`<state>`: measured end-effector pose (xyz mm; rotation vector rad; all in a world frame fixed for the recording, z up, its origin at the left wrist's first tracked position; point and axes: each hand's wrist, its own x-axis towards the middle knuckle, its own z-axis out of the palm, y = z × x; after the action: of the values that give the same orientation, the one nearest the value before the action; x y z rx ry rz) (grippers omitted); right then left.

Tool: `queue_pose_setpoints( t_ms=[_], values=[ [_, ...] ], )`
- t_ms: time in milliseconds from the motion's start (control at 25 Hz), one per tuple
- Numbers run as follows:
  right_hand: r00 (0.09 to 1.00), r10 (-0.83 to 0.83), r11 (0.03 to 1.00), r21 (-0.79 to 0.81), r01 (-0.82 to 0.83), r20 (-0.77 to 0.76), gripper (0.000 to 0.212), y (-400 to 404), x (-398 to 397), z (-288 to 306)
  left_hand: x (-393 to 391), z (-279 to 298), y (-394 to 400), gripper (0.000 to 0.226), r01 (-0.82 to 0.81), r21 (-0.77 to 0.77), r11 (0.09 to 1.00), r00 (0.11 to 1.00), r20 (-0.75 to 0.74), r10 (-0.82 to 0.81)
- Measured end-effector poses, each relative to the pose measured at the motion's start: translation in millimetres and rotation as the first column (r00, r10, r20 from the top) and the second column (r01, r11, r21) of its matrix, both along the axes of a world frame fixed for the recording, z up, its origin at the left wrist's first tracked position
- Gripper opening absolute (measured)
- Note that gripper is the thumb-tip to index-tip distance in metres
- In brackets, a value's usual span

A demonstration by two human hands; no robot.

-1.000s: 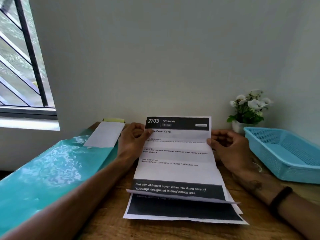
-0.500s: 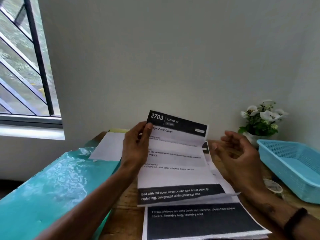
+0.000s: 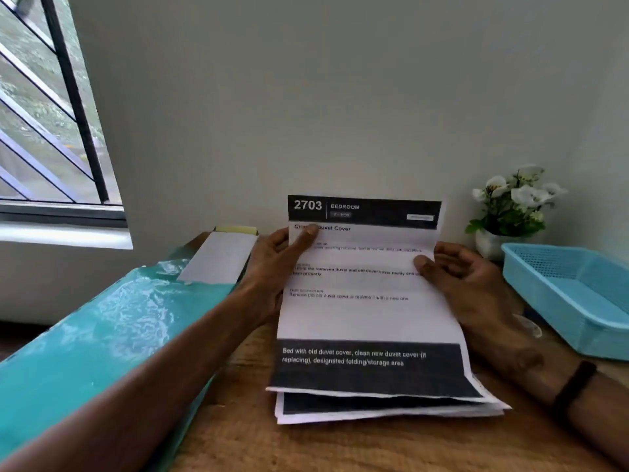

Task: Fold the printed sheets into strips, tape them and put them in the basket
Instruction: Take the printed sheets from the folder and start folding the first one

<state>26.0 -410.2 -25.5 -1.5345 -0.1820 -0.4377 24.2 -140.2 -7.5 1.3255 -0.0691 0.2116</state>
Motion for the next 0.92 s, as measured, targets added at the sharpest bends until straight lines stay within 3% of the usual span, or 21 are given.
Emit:
queue_pose_setpoints(
  t_ms=[120,400,920],
  values=[
    [0.999,-0.019,1.0,0.003,0.019,-0.047,0.045,-5,1,1,0,-4,0,0.032,0.015,0.108,0.994,0.999,-0.034,-0.011],
    [0.987,0.113,0.993,0.055,-0.108,-0.116,0.047,1,8,-7,5,-10,3,0.021,-0.026,0.199,0.98,0.998,-0.054,0.038],
    [0.973,0.12,0.984,0.153,-0.091,-0.195,0.024,-3,17,-11,6,-12,1,0.025,-0.036,0.193,0.981,0.995,-0.082,0.053]
  ],
)
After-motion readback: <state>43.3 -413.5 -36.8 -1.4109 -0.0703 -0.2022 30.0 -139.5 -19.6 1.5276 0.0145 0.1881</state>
